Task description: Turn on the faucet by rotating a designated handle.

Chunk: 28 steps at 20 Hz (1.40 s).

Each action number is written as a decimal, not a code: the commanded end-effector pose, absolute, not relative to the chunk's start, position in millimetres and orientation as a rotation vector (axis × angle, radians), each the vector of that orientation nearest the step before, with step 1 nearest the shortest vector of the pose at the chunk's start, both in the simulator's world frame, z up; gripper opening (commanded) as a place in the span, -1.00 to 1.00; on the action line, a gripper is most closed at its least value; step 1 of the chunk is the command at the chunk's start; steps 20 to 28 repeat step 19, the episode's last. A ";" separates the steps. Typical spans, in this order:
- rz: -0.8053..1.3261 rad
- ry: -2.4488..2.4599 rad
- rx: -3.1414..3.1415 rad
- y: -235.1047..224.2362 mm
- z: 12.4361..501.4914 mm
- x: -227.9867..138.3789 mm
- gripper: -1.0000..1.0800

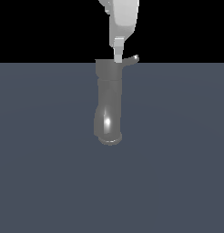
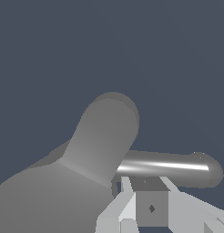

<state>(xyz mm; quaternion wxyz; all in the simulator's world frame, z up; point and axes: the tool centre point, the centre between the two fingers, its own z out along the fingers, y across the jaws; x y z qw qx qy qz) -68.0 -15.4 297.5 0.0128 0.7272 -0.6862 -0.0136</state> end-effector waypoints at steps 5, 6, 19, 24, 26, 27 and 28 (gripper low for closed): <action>-0.008 -2.214 2.228 -45.9 297.2 -36.1 -1.00; -0.007 -2.217 2.225 -48.2 297.2 -33.6 -1.00; 0.000 -2.254 2.188 -75.6 297.5 -5.0 -1.00; 0.000 -2.254 2.188 -75.6 297.5 -5.0 -1.00; 0.000 -2.254 2.188 -75.6 297.5 -5.0 -1.00; 0.000 -2.254 2.188 -75.6 297.5 -5.0 -1.00; 0.000 -2.254 2.188 -75.6 297.5 -5.0 -1.00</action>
